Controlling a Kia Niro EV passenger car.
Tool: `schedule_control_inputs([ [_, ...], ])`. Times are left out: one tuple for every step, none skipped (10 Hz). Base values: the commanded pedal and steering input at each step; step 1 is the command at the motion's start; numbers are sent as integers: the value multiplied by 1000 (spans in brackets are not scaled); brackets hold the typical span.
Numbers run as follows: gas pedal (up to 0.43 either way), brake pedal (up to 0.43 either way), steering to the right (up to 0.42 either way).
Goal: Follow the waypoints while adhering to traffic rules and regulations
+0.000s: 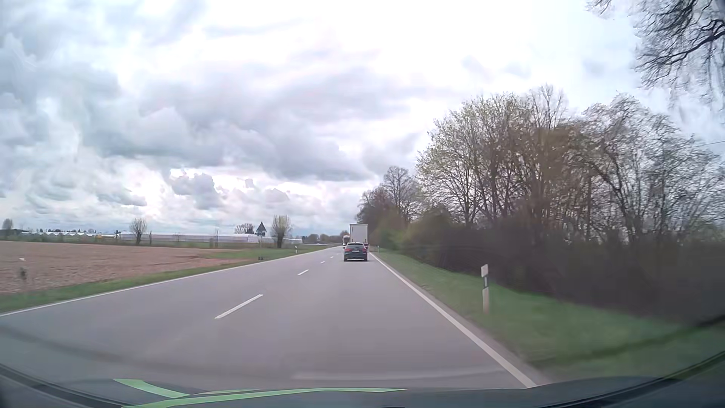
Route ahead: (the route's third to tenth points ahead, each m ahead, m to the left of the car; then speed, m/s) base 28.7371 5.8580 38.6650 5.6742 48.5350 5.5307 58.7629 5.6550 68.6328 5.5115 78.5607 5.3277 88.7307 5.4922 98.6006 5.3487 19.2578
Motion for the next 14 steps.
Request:
schedule_control_inputs([
  [169,0,1],
  [169,0,1],
  [169,0,1],
  [169,0,1],
  [169,0,1],
  [169,0,1],
  [169,0,1],
  [169,0,1],
  [169,0,1],
  [169,0,1],
  [169,0,1],
  [169,0,1],
  [169,0,1],
  [169,0,1],
])
